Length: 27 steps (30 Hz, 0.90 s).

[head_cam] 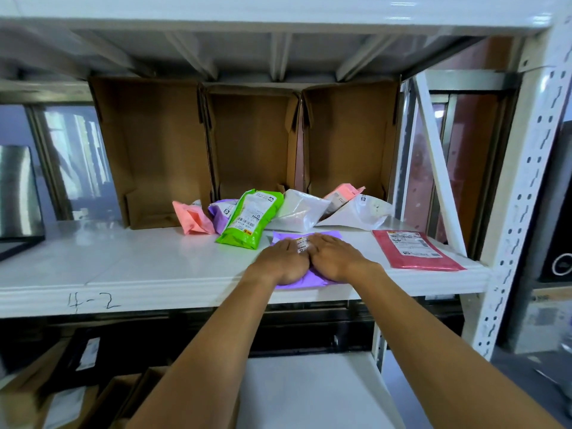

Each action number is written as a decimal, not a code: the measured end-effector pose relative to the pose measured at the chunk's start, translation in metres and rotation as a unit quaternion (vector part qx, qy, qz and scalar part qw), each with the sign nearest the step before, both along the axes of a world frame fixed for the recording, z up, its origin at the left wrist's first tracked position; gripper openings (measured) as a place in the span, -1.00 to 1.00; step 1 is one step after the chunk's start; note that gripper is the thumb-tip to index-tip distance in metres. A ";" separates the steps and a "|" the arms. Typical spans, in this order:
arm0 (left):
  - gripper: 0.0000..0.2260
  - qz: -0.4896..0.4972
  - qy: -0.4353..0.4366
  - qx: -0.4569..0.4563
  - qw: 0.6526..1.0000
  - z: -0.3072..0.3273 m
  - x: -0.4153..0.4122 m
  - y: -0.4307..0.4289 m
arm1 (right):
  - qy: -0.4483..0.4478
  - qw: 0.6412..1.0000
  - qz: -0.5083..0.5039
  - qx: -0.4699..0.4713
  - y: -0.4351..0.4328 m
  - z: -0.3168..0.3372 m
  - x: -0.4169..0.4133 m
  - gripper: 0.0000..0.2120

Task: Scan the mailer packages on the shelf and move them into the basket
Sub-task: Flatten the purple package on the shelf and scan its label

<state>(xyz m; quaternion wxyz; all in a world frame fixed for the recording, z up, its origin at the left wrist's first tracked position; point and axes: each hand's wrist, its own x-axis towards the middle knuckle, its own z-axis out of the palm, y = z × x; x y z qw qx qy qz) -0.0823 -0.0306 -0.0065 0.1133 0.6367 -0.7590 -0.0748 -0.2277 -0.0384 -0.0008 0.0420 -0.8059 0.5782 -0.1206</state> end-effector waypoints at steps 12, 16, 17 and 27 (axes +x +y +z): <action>-0.32 0.014 -0.015 0.029 0.999 0.003 0.029 0.011 | -0.014 0.998 -0.002 0.058 0.004 0.006 -0.027 -0.47; -0.34 0.009 -0.022 0.024 0.999 0.003 0.030 0.011 | -0.049 0.996 -0.028 0.073 -0.002 0.003 -0.039 -0.33; -0.34 0.009 -0.025 0.022 0.999 0.003 0.030 0.011 | -0.056 0.996 -0.032 0.068 -0.003 0.001 -0.040 -0.32; -0.47 0.029 0.124 -0.005 0.992 -0.003 0.037 0.004 | -0.067 0.997 -0.039 0.027 0.004 -0.003 -0.039 -0.40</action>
